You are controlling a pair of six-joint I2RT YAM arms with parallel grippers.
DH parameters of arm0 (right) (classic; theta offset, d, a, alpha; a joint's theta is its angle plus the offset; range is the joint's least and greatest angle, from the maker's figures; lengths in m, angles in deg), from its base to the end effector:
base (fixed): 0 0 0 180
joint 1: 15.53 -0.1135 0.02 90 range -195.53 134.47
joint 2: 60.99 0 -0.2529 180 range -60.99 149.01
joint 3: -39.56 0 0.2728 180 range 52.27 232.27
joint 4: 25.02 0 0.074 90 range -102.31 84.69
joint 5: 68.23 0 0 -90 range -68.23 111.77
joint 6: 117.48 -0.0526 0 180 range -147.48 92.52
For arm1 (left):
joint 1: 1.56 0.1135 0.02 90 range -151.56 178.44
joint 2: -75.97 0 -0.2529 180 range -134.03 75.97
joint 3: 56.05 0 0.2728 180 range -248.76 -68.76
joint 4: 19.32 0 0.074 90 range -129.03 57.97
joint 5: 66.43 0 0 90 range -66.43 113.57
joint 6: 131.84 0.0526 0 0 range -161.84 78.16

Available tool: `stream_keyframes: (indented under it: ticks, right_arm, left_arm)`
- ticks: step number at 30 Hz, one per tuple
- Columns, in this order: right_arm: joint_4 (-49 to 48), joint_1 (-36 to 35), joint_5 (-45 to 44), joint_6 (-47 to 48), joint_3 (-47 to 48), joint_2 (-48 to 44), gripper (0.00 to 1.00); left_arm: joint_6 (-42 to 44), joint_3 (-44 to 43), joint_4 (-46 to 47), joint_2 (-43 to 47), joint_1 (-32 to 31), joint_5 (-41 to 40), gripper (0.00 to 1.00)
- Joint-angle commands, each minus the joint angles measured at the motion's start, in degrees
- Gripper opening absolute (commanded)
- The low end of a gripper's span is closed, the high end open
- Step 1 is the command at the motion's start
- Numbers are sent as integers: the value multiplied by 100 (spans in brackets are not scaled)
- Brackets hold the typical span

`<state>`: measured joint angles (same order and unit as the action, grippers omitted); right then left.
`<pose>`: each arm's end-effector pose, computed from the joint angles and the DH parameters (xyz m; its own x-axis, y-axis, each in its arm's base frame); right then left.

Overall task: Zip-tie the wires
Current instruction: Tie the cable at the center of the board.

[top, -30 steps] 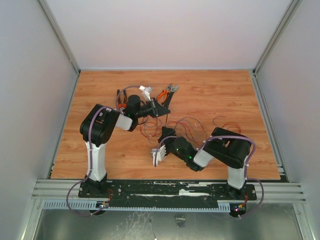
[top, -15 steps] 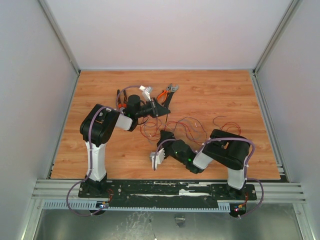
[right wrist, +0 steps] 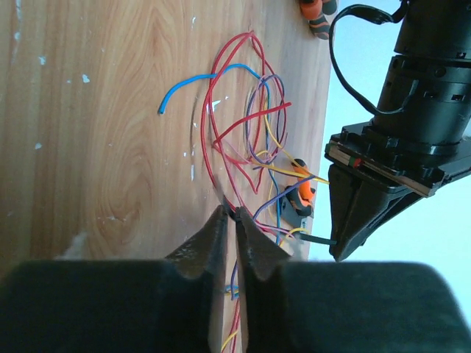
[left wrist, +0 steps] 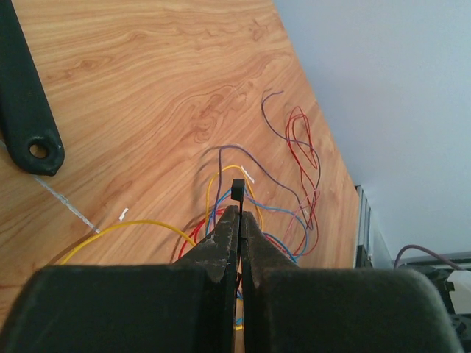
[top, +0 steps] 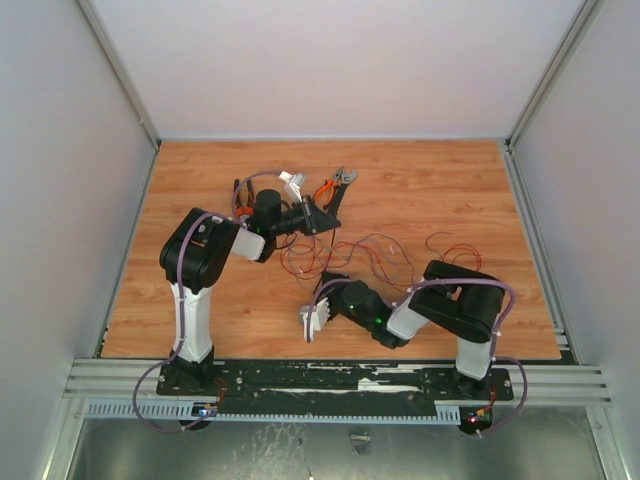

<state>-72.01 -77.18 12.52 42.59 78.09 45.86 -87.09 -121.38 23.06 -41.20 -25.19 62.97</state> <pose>0.1553 0.2700 0.0562 0.6909 -0.6736 -0.2626 -0.4342 -0.0963 -0.8956 0.3688 -0.1978 0.1052 -0.7333 -0.2782 -0.6204 0.5149 0.3685 -0.7740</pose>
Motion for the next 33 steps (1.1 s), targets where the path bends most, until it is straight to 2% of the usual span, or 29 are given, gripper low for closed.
stream_keyframes:
  ticks: [1, 2, 7, 10, 15, 25, 33]
  right_arm:
    - [615, -53, 93, -753, 103, -478, 5]
    - [935, -39, 179, -1005, 183, -581, 0]
    - [3046, 279, 1263, -2526, 1001, -960, 0]
    - [3621, 595, 1937, -3229, 1263, -1051, 0]
    - [3801, 1100, 2941, -4298, 1359, -1278, 0]
    - [3620, 2067, 4274, -5880, 1425, -1567, 0]
    - [4408, 2676, 4977, -6250, 1726, -1795, 0]
  left_arm:
    - [142, -151, 36, 60, 8, 182, 0]
    - [166, -166, 32, 68, 8, 209, 0]
    - [238, -213, -28, 95, 8, 276, 0]
    - [292, -213, -58, 131, 8, 288, 0]
    - [369, -200, -51, 202, 10, 352, 0]
    - [661, 7, 250, 455, 5, 491, 0]
    - [958, 248, 996, 618, 8, 771, 0]
